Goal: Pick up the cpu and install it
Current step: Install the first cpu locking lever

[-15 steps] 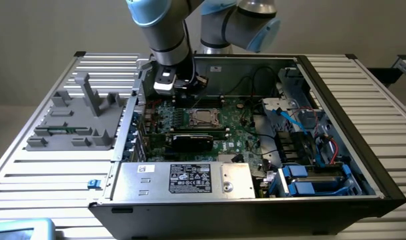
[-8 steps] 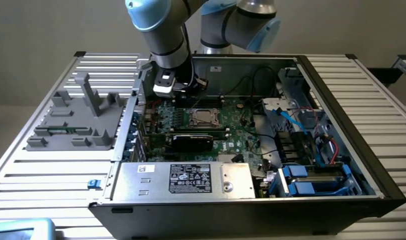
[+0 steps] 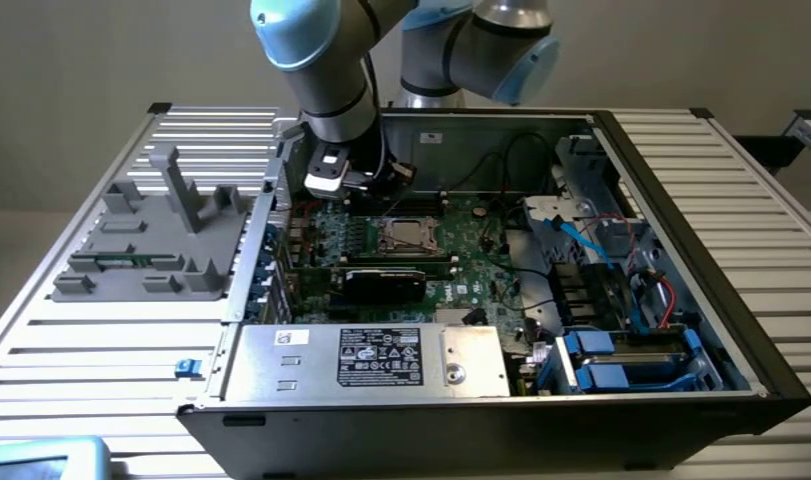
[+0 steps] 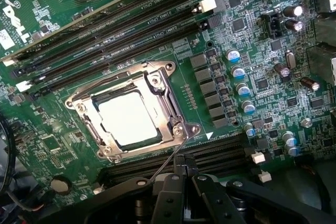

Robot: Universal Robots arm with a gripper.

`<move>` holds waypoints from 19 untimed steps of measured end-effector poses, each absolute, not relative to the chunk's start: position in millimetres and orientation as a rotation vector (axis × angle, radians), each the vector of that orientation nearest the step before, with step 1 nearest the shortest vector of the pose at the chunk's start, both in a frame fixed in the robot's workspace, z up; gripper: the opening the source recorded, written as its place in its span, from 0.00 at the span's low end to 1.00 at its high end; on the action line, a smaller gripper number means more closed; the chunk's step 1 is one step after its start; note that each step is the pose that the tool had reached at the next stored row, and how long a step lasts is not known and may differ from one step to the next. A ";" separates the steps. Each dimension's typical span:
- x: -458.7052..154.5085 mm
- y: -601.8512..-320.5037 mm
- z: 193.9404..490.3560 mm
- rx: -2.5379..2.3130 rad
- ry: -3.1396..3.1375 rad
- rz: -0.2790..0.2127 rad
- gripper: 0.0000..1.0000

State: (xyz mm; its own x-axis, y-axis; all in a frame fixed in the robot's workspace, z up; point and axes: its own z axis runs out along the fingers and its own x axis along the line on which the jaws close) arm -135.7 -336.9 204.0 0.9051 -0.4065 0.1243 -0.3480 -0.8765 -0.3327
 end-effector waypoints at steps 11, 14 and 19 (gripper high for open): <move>-135.3 -336.6 200.2 -2.758 0.603 -0.281 0.11; -135.1 -336.5 200.2 -2.756 0.607 -0.281 0.11; -133.1 -336.5 200.1 -2.752 0.611 -0.281 0.11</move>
